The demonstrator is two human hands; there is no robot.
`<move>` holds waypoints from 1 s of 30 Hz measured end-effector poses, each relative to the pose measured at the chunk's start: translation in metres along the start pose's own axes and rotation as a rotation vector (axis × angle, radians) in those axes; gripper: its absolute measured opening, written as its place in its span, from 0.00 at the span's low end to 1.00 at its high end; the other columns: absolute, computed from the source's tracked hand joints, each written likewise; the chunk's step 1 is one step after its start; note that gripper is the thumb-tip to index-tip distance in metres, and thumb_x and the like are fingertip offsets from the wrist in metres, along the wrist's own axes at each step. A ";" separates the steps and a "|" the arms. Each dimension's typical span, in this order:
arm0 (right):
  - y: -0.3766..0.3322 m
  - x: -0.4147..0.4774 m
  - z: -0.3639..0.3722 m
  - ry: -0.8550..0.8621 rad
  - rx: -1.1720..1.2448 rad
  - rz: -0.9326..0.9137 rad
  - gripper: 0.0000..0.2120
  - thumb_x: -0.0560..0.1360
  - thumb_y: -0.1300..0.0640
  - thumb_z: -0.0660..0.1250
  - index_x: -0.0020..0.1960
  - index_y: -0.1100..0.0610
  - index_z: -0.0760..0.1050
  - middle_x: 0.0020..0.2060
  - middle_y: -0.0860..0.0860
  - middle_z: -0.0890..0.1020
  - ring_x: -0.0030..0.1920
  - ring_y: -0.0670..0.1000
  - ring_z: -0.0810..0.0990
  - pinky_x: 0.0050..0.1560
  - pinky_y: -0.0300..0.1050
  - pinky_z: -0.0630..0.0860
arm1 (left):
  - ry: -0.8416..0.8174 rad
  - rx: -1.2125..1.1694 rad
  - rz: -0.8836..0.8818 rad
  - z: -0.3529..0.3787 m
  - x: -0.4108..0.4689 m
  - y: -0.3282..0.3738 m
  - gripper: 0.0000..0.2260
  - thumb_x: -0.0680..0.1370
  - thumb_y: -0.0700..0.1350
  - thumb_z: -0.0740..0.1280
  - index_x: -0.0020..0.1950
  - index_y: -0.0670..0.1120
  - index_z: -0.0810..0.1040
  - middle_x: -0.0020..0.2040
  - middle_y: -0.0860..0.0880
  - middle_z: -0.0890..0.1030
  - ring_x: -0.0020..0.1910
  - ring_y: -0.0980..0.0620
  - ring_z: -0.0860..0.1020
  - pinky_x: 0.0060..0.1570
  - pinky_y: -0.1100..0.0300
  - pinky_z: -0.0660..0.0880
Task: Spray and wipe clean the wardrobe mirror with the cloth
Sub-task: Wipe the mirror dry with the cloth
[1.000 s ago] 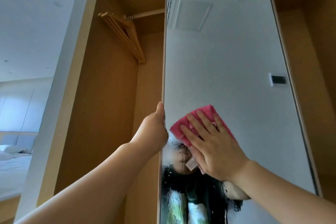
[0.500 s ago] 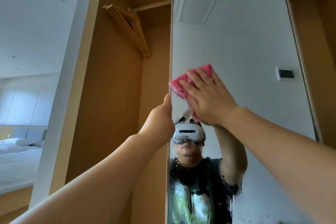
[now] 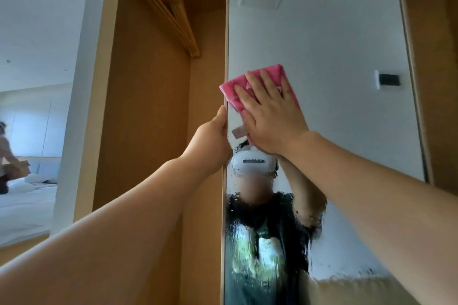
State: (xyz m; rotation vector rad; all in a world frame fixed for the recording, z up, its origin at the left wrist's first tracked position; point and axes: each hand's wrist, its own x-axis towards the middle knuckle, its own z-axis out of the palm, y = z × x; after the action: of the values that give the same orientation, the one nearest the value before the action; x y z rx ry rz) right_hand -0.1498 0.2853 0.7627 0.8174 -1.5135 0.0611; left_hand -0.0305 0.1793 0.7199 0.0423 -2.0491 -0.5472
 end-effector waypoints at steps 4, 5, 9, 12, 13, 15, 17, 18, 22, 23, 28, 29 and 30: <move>-0.007 -0.016 0.001 -0.004 -0.008 -0.005 0.27 0.82 0.44 0.42 0.79 0.50 0.50 0.79 0.55 0.54 0.78 0.61 0.49 0.76 0.63 0.42 | 0.023 -0.046 0.033 -0.001 -0.003 0.000 0.29 0.76 0.31 0.56 0.73 0.55 0.63 0.45 0.40 0.80 0.42 0.40 0.80 0.39 0.50 0.78; -0.008 -0.019 0.001 0.000 -0.006 -0.006 0.27 0.82 0.44 0.42 0.79 0.50 0.50 0.79 0.56 0.54 0.78 0.61 0.49 0.76 0.63 0.42 | 0.026 -0.049 0.035 -0.001 -0.003 0.000 0.30 0.75 0.31 0.56 0.73 0.56 0.63 0.44 0.40 0.80 0.41 0.41 0.80 0.37 0.52 0.78; -0.015 -0.034 0.000 0.007 0.006 -0.010 0.28 0.81 0.45 0.42 0.79 0.51 0.51 0.78 0.56 0.55 0.78 0.62 0.50 0.76 0.63 0.43 | 0.022 -0.064 0.012 -0.001 -0.003 0.000 0.32 0.73 0.30 0.57 0.73 0.56 0.65 0.41 0.47 0.80 0.35 0.50 0.79 0.30 0.63 0.77; -0.017 -0.046 0.003 -0.010 0.013 -0.016 0.28 0.82 0.44 0.42 0.80 0.50 0.47 0.79 0.56 0.51 0.78 0.61 0.46 0.76 0.63 0.43 | 0.001 -0.102 -0.016 -0.001 -0.007 0.004 0.30 0.72 0.29 0.59 0.69 0.53 0.68 0.45 0.44 0.81 0.40 0.44 0.82 0.37 0.49 0.82; -0.018 -0.049 0.002 -0.012 0.021 -0.020 0.28 0.82 0.44 0.42 0.80 0.50 0.46 0.79 0.55 0.51 0.78 0.61 0.46 0.76 0.63 0.42 | -0.008 -0.124 -0.027 -0.001 -0.009 0.005 0.29 0.70 0.28 0.60 0.67 0.52 0.69 0.47 0.41 0.81 0.41 0.41 0.82 0.38 0.44 0.81; -0.018 -0.054 0.002 -0.015 0.039 -0.032 0.28 0.82 0.44 0.42 0.80 0.50 0.45 0.79 0.55 0.50 0.78 0.61 0.45 0.76 0.63 0.42 | -0.027 -0.150 -0.057 -0.002 -0.012 0.006 0.28 0.69 0.28 0.59 0.65 0.50 0.70 0.49 0.38 0.80 0.43 0.36 0.81 0.38 0.40 0.80; -0.018 -0.057 0.001 -0.022 0.051 -0.033 0.28 0.82 0.44 0.42 0.80 0.50 0.45 0.79 0.56 0.50 0.78 0.61 0.44 0.76 0.63 0.43 | -0.033 -0.179 -0.092 -0.001 -0.014 0.006 0.26 0.67 0.29 0.60 0.63 0.48 0.70 0.51 0.36 0.79 0.46 0.34 0.80 0.39 0.37 0.79; -0.018 -0.058 0.000 -0.025 0.053 -0.029 0.28 0.82 0.44 0.42 0.80 0.50 0.45 0.79 0.56 0.49 0.78 0.61 0.44 0.76 0.63 0.42 | -0.031 -0.207 -0.107 0.000 -0.016 0.007 0.26 0.66 0.30 0.60 0.62 0.47 0.70 0.52 0.36 0.79 0.47 0.34 0.80 0.39 0.37 0.79; -0.019 -0.060 0.000 -0.041 0.048 -0.032 0.28 0.81 0.45 0.38 0.79 0.51 0.46 0.79 0.56 0.49 0.78 0.61 0.44 0.76 0.62 0.40 | -0.025 -0.295 -0.151 0.008 -0.033 0.002 0.29 0.65 0.35 0.63 0.64 0.53 0.71 0.52 0.49 0.81 0.46 0.42 0.82 0.42 0.39 0.80; -0.018 -0.060 0.001 -0.045 0.048 -0.039 0.28 0.81 0.46 0.39 0.79 0.51 0.46 0.79 0.56 0.49 0.78 0.61 0.45 0.76 0.63 0.40 | -0.024 -0.309 -0.165 0.011 -0.037 -0.002 0.27 0.67 0.34 0.65 0.63 0.54 0.72 0.51 0.51 0.82 0.46 0.43 0.83 0.43 0.39 0.80; -0.019 -0.058 0.001 -0.036 0.055 -0.054 0.28 0.80 0.46 0.44 0.79 0.52 0.52 0.79 0.58 0.53 0.78 0.63 0.48 0.74 0.63 0.37 | 0.001 -0.453 -0.309 0.027 -0.059 -0.030 0.27 0.77 0.32 0.60 0.73 0.50 0.64 0.54 0.46 0.80 0.47 0.45 0.84 0.46 0.47 0.82; -0.019 -0.058 0.000 -0.030 0.052 -0.054 0.28 0.80 0.46 0.45 0.79 0.52 0.53 0.78 0.58 0.54 0.78 0.63 0.50 0.74 0.63 0.37 | -0.010 -0.452 -0.326 0.030 -0.065 -0.035 0.28 0.77 0.32 0.59 0.75 0.50 0.61 0.56 0.47 0.80 0.49 0.46 0.83 0.48 0.48 0.81; -0.019 -0.058 0.000 -0.025 0.046 -0.054 0.29 0.79 0.46 0.45 0.79 0.52 0.54 0.78 0.59 0.55 0.77 0.64 0.51 0.74 0.63 0.38 | -0.032 -0.428 -0.333 0.032 -0.072 -0.039 0.28 0.77 0.33 0.59 0.76 0.50 0.60 0.57 0.48 0.79 0.51 0.47 0.83 0.52 0.48 0.80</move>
State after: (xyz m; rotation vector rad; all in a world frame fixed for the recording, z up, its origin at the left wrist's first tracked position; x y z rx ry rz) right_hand -0.1459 0.2971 0.7032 0.8982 -1.5170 0.0457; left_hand -0.0268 0.1732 0.6326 0.1222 -1.9252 -1.1897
